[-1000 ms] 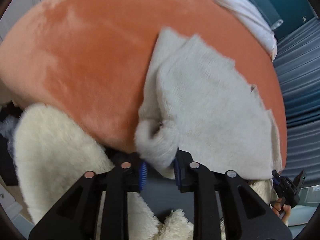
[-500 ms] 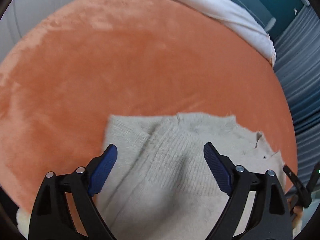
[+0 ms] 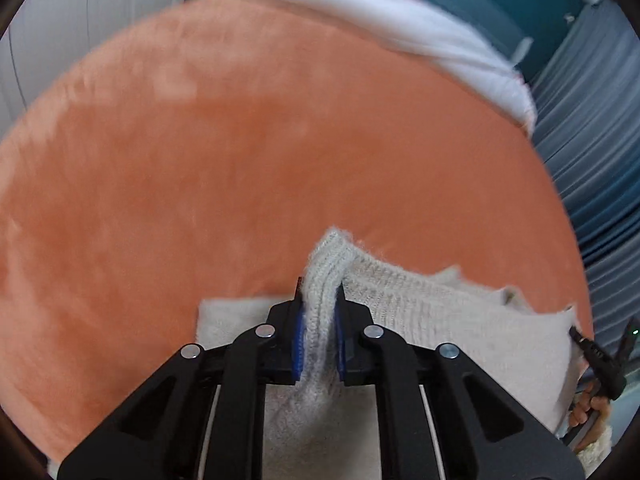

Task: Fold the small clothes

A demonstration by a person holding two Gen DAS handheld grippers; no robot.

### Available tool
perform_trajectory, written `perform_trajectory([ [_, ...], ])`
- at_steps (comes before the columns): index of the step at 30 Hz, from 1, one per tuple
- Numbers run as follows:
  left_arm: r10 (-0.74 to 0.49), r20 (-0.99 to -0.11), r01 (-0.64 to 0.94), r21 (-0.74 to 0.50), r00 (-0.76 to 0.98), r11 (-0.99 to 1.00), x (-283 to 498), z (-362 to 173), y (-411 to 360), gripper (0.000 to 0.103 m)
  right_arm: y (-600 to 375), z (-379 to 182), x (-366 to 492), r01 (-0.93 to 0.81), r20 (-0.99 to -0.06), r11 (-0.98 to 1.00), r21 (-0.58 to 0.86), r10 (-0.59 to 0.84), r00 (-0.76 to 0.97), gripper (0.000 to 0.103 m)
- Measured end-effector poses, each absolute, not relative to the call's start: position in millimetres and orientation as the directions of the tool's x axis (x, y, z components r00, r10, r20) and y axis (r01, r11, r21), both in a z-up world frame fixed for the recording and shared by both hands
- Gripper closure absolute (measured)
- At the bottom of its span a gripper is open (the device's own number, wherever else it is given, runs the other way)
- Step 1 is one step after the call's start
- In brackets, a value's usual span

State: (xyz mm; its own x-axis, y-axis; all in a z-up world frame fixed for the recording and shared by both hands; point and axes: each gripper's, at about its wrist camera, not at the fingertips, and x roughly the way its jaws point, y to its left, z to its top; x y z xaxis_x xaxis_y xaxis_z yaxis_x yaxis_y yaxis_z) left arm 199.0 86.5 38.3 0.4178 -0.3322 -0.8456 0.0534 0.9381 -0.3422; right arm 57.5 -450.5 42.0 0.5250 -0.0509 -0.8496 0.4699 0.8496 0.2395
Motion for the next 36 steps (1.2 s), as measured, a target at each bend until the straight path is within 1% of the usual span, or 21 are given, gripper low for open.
perform_trajectory([
  [2,-0.314,-0.866,0.024,-0.331,0.389,0.943,197.4,15.0,88.0,0.093,-452.1,24.7,55.3,0.478,-0.858,0.836,0.27,-0.017,0.514,0.096],
  [5,-0.297,-0.859,0.051,-0.304,0.417,0.951,192.7,21.8,82.7,0.092,-448.3,24.5,56.4,0.47,-0.859,0.85,0.239,-0.041,0.511,0.095],
  [6,-0.297,-0.858,0.058,-0.302,0.418,0.952,192.3,25.7,82.1,0.089,-447.7,28.5,56.0,0.471,-0.859,0.851,0.232,-0.048,0.51,0.095],
  [7,-0.292,-0.86,0.061,-0.294,0.419,0.954,191.3,32.6,81.3,0.087,-446.8,36.6,52.6,0.475,-0.851,0.849,0.23,-0.061,0.522,0.093],
  [8,-0.287,-0.858,0.068,-0.286,0.426,0.956,188.4,42.2,80.3,0.085,-443.4,46.0,50.4,0.48,-0.837,0.847,0.228,-0.081,0.541,0.086],
  [10,-0.253,-0.849,0.075,-0.247,0.464,0.966,176.6,66.6,75.6,0.077,-434.9,72.5,34.1,0.499,-0.795,0.846,0.186,-0.169,0.582,0.079],
  [11,-0.245,-0.838,0.101,-0.224,0.488,0.969,165.0,77.6,67.5,0.074,-425.4,83.0,27.4,0.5,-0.777,0.848,0.176,-0.192,0.599,0.078],
  [13,-0.27,-0.81,0.168,-0.212,0.522,0.963,144.1,98.2,49.3,0.06,-394.6,99.7,20.5,0.409,-0.745,0.88,0.241,-0.102,0.659,0.078],
  [15,-0.334,-0.792,0.228,-0.25,0.51,0.941,118.2,107.5,21.9,0.054,-347.9,98.6,24.0,0.276,-0.752,0.914,0.298,0.047,0.657,0.078],
  [18,-0.393,-0.814,0.268,-0.3,0.428,0.915,92.8,89.5,-11.4,0.054,-274.9,72.7,33.8,0.094,-0.768,0.904,0.417,0.294,0.569,0.079],
  [19,-0.379,-0.831,0.27,-0.287,0.406,0.919,86.9,79.8,-19.3,0.054,-251.3,60.6,35.4,0.054,-0.787,0.91,0.411,0.324,0.525,0.08],
  [21,-0.311,-0.873,0.264,-0.221,0.375,0.939,75.7,57.3,-28.6,0.055,-232.2,46.0,34.6,0.023,-0.819,0.937,0.348,0.292,0.495,0.083],
  [22,-0.302,-0.876,0.266,-0.21,0.377,0.941,71.8,51.2,-25.4,0.055,-237.1,41.2,32.8,0.041,-0.829,0.946,0.321,0.26,0.494,0.092],
  [24,-0.298,-0.866,0.278,-0.195,0.401,0.941,62.2,51.3,-12.9,0.055,-271.2,38.4,26.4,0.117,-0.83,0.934,0.338,0.237,0.504,0.095],
  [25,-0.283,-0.871,0.271,-0.182,0.402,0.945,60.3,51.1,-5.8,0.055,-298.2,39.5,19.9,0.18,-0.83,0.921,0.347,0.212,0.516,0.101],
  [27,-0.238,-0.884,0.237,-0.15,0.402,0.96,60.0,50.4,14.0,0.055,-348.6,43.3,2.8,0.331,-0.85,0.902,0.276,0.069,0.522,0.101],
  [29,-0.273,-0.882,0.212,-0.204,0.383,0.956,61.2,45.4,32.2,0.054,-396.7,43.8,-18.5,0.443,-0.864,0.87,0.214,-0.042,0.501,0.1],
  [30,-0.297,-0.878,0.194,-0.238,0.376,0.952,60.8,42.9,39.0,0.055,-419.2,41.3,-30.6,0.503,-0.877,0.844,0.188,-0.086,0.473,0.102],
  [33,-0.288,-0.875,0.191,-0.23,0.388,0.954,58.0,45.4,40.4,0.056,-450.9,45.4,-56.6,0.554,-0.861,0.778,0.296,-0.034,0.508,0.103],
  [35,-0.265,-0.879,0.199,-0.199,0.398,0.96,53.9,46.6,32.4,0.053,-446.5,58.9,-64.1,0.554,-0.839,0.774,0.306,-0.056,0.542,0.094],
  [36,-0.256,-0.881,0.204,-0.187,0.398,0.961,52.1,45.4,28.3,0.05,-441.6,65.0,-64.7,0.54,-0.828,0.786,0.3,-0.066,0.557,0.091],
])
